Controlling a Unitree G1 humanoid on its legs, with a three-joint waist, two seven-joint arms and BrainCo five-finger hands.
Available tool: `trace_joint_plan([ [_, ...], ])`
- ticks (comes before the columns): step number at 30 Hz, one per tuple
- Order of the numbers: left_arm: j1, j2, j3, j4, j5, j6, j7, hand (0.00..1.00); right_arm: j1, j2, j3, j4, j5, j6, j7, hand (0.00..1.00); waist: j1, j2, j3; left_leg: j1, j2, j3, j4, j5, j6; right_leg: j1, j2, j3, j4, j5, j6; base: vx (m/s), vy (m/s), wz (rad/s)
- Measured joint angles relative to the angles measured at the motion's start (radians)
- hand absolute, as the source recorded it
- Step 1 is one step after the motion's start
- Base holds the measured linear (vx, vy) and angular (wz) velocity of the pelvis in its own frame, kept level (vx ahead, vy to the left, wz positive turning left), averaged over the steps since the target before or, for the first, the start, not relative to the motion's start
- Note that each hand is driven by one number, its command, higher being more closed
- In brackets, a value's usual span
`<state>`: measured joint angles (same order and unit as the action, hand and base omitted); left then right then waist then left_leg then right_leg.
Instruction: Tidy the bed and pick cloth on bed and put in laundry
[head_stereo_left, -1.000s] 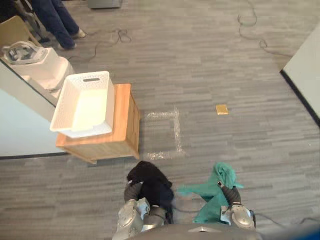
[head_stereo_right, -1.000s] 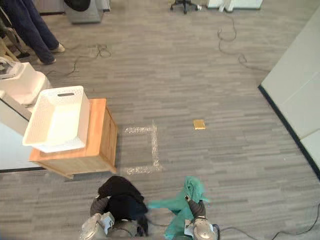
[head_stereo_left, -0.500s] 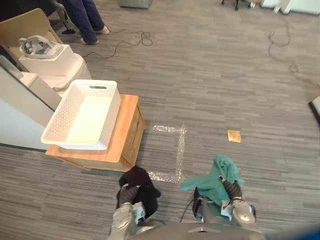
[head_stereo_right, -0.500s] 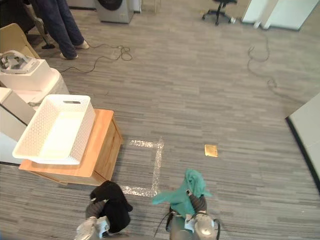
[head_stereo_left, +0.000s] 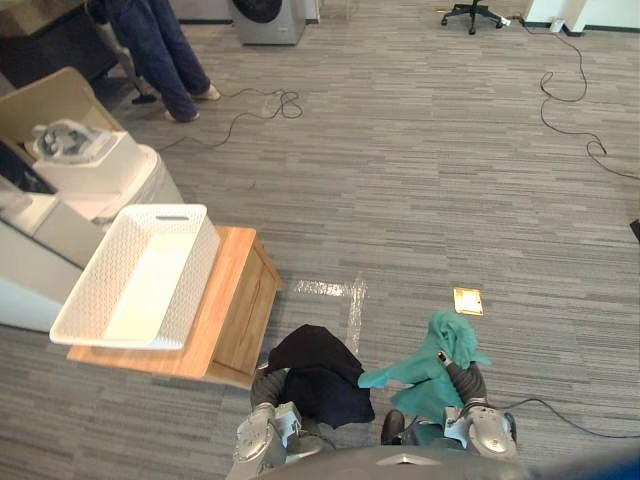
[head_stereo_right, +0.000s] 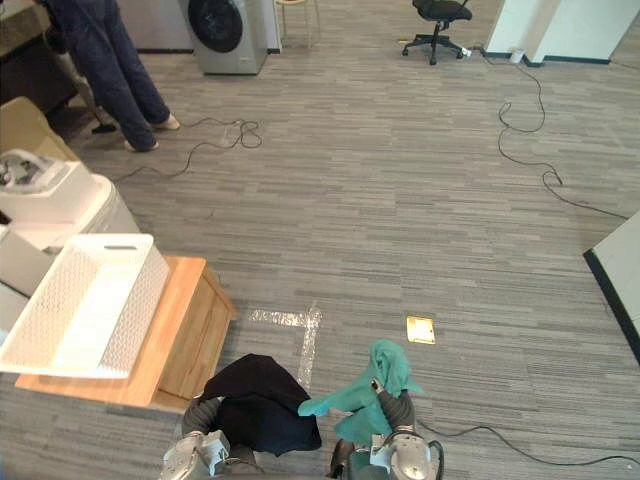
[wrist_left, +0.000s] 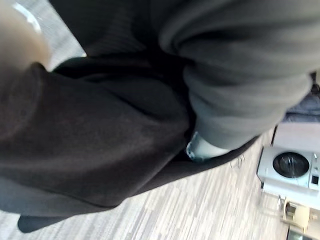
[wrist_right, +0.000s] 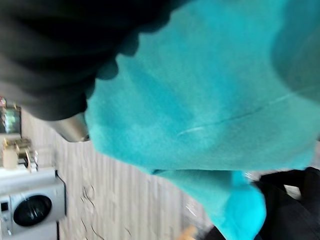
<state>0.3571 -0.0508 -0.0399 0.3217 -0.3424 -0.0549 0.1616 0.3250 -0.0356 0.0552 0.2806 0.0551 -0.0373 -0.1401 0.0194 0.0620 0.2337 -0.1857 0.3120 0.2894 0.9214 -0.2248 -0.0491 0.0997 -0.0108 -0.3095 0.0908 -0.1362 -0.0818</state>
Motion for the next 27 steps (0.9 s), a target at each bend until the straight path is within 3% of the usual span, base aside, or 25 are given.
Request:
trace_joint_plan([
  [3,0.001,0.0,0.0,-0.003,0.001,0.0,-0.003,1.0,-0.017,-0.026,-0.007,0.001,-0.001,0.0,0.0,1.0,0.0,-0.001,0.001,-0.008,-0.101,0.062,-0.319,-0.029,-0.017,0.065,-0.041,-0.001,-0.018,-0.009,0.036,0.41,0.092,-0.07],
  [4,0.002,0.0,0.002,-0.004,0.001,0.0,-0.003,1.0,-0.016,-0.026,-0.011,0.001,-0.001,0.0,0.0,1.0,0.001,-0.001,0.001,-0.006,-0.142,0.09,-0.453,0.008,-0.015,0.093,-0.059,-0.008,-0.028,-0.022,0.061,0.38,0.145,0.1],
  [6,0.003,0.0,0.004,-0.004,0.001,0.0,-0.003,1.0,-0.014,-0.026,-0.011,0.002,-0.002,0.0,0.0,1.0,0.002,0.003,-0.002,-0.004,-0.166,0.121,-0.567,0.079,-0.002,0.118,-0.068,-0.011,-0.035,-0.039,0.089,0.34,0.162,0.12],
  [7,0.006,-0.004,0.01,-0.003,0.002,0.0,-0.002,1.0,-0.012,-0.024,-0.012,0.011,-0.002,0.0,-0.001,1.0,0.007,0.008,-0.004,0.004,-0.177,0.154,-0.64,0.182,0.097,0.14,-0.072,-0.011,-0.037,-0.059,0.122,0.38,0.196,0.12],
  [9,0.003,-0.008,0.029,-0.015,0.002,0.0,-0.001,1.0,-0.023,-0.011,-0.009,0.037,-0.002,0.005,-0.003,1.0,0.013,-0.034,-0.014,0.035,-0.228,0.22,-0.669,0.172,0.121,0.15,-0.123,-0.012,-0.031,-0.067,0.142,0.4,0.213,0.2],
  [12,0.002,-0.008,0.031,-0.031,0.013,0.003,-0.001,1.0,-0.024,0.0,-0.011,0.037,-0.002,0.008,-0.003,1.0,0.024,-0.058,-0.016,0.05,-0.271,0.242,-0.67,0.127,0.155,0.172,-0.161,-0.014,-0.022,-0.033,0.198,0.32,0.188,0.31],
  [13,0.002,-0.006,0.031,-0.032,0.016,0.004,-0.002,1.0,-0.023,0.004,-0.012,0.039,-0.002,0.008,-0.002,1.0,0.024,-0.058,-0.016,0.065,-0.278,0.249,-0.68,0.109,0.153,0.175,-0.168,-0.013,0.0,-0.035,0.201,0.26,0.193,0.41],
  [14,0.001,0.002,0.035,-0.03,0.02,0.007,-0.002,1.0,-0.044,0.011,-0.016,0.075,-0.002,0.009,-0.002,1.0,0.025,-0.06,-0.015,0.108,-0.295,0.248,-0.701,0.058,0.138,0.149,-0.203,-0.014,0.155,-0.062,0.239,0.24,0.19,0.37],
  [16,0.011,0.004,0.033,-0.032,0.021,0.009,-0.001,1.0,-0.05,0.01,-0.014,0.104,-0.002,0.009,-0.001,1.0,0.025,-0.069,-0.025,0.164,-0.327,0.23,-0.743,0.046,0.132,0.062,-0.26,-0.008,0.419,-0.058,0.24,0.26,0.165,0.38],
  [17,0.021,0.016,0.036,-0.039,0.021,0.009,0.0,1.0,-0.049,0.017,-0.007,0.112,-0.002,0.009,0.0,1.0,0.027,-0.09,-0.041,0.197,-0.372,0.189,-0.774,0.043,0.136,-0.026,-0.324,0.002,0.636,0.001,0.231,0.36,0.112,0.8],
  [18,0.02,0.03,0.028,-0.04,0.021,0.009,0.002,1.0,-0.052,0.028,-0.007,0.119,-0.002,0.009,0.0,1.0,0.002,-0.107,-0.051,0.218,-0.394,0.137,-0.777,0.037,0.159,-0.109,-0.354,0.042,0.814,0.01,0.22,0.46,0.089,1.01],
  [20,0.017,0.049,0.019,-0.042,0.022,0.009,0.012,1.0,-0.054,0.036,-0.001,0.128,-0.002,0.009,0.001,1.0,-0.018,-0.097,-0.049,0.259,-0.391,0.057,-0.781,0.031,0.168,-0.187,-0.33,0.076,0.935,-0.054,0.208,0.42,0.031,1.4],
  [22,0.016,0.052,0.021,-0.049,0.022,0.007,0.016,1.0,-0.051,0.035,-0.001,0.128,-0.002,0.008,0.0,1.0,-0.023,-0.082,-0.046,0.284,-0.377,-0.025,-0.784,0.031,0.168,-0.245,-0.301,0.074,0.912,-0.101,0.178,0.39,-0.036,1.43],
  [24,0.015,0.052,0.02,-0.049,0.022,0.007,0.02,1.0,-0.056,0.035,-0.001,0.126,-0.002,0.007,-0.001,1.0,-0.025,-0.078,-0.044,0.302,-0.363,-0.14,-0.778,0.031,0.164,-0.317,-0.245,0.106,0.766,-0.142,0.149,0.36,-0.166,1.48],
  [27,0.007,0.046,0.02,-0.04,0.027,0.006,0.02,1.0,-0.041,0.036,0.002,0.105,-0.001,0.002,-0.002,1.0,-0.029,-0.067,-0.038,0.301,-0.335,-0.258,-0.747,0.004,0.106,-0.34,-0.14,0.277,0.514,-0.134,0.163,0.28,-0.275,1.57],
])
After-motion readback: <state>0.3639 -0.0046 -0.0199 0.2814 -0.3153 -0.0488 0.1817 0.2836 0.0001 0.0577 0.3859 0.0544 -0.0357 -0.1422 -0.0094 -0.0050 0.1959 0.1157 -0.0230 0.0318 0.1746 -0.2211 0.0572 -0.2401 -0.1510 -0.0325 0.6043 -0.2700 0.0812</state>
